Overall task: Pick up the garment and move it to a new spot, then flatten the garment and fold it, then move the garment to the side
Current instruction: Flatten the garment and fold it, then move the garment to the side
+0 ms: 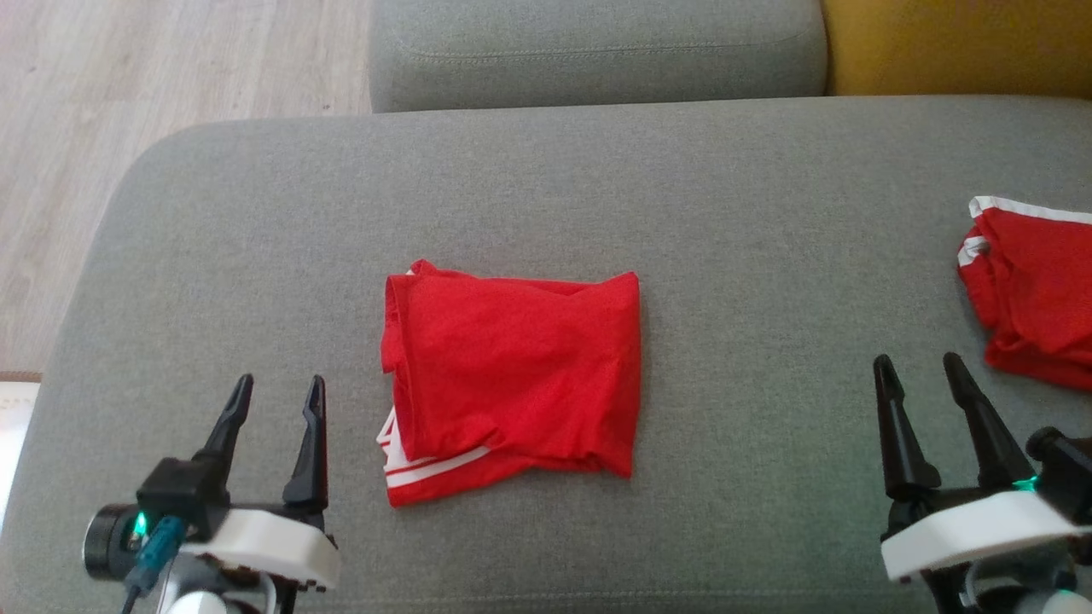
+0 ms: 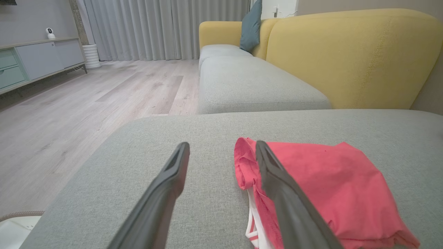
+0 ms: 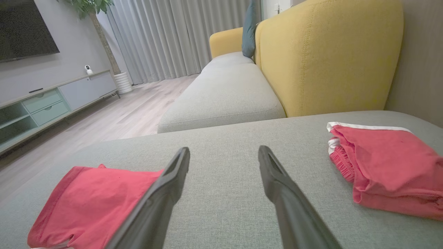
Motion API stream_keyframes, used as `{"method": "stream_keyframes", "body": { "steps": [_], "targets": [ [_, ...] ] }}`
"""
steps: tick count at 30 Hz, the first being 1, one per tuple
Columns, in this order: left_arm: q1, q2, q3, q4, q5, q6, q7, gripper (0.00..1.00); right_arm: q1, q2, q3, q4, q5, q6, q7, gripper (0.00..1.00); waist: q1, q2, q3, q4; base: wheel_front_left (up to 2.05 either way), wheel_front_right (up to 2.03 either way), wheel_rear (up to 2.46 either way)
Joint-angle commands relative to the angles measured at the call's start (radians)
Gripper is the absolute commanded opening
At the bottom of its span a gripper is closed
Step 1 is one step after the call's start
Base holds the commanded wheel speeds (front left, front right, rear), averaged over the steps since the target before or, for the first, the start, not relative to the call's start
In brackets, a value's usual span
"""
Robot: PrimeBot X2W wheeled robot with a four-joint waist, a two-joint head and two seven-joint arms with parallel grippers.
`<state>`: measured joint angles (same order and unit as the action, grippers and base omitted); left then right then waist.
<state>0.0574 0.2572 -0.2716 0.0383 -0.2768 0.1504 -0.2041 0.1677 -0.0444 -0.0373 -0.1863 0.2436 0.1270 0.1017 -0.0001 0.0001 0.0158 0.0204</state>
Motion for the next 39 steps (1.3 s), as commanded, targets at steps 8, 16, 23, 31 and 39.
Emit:
{"method": "stream_keyframes", "body": {
  "steps": [8, 16, 23, 31, 39],
  "targets": [
    [-0.043, 0.029, 0.040, -0.036, -0.010, 0.014, 0.001, 1.00, -0.025, -0.006, 0.014, -0.048, -0.011, 0.004, 0.008, 1.00, 0.0001, -0.0001, 0.007, -0.001, 0.00, 0.00, 0.00],
    [-0.050, 0.030, 0.036, -0.034, -0.013, 0.018, 0.003, 1.00, -0.029, -0.006, 0.013, -0.045, -0.009, 0.004, 0.009, 1.00, 0.0001, -0.0001, 0.010, 0.001, 0.00, 0.00, 0.00],
    [-0.058, 0.032, 0.032, -0.037, -0.011, 0.024, 0.000, 1.00, -0.036, -0.006, 0.014, -0.041, -0.011, 0.004, 0.009, 1.00, 0.0001, -0.0001, 0.016, 0.005, 0.00, 0.00, 0.00],
    [-0.125, 0.030, 0.015, -0.054, 0.004, 0.016, -0.011, 1.00, -0.080, -0.006, 0.032, -0.030, -0.056, 0.004, 0.021, 1.00, 0.0001, -0.0001, 0.087, 0.047, 0.00, 0.00, 0.00],
    [-0.237, -0.002, -0.005, -0.040, 0.014, -0.010, -0.042, 1.00, -0.198, -0.013, 0.140, 0.117, -0.053, 0.004, 0.033, 1.00, 0.0001, -0.0001, 0.198, 0.133, 0.00, 0.00, 0.00]
  ]
}}
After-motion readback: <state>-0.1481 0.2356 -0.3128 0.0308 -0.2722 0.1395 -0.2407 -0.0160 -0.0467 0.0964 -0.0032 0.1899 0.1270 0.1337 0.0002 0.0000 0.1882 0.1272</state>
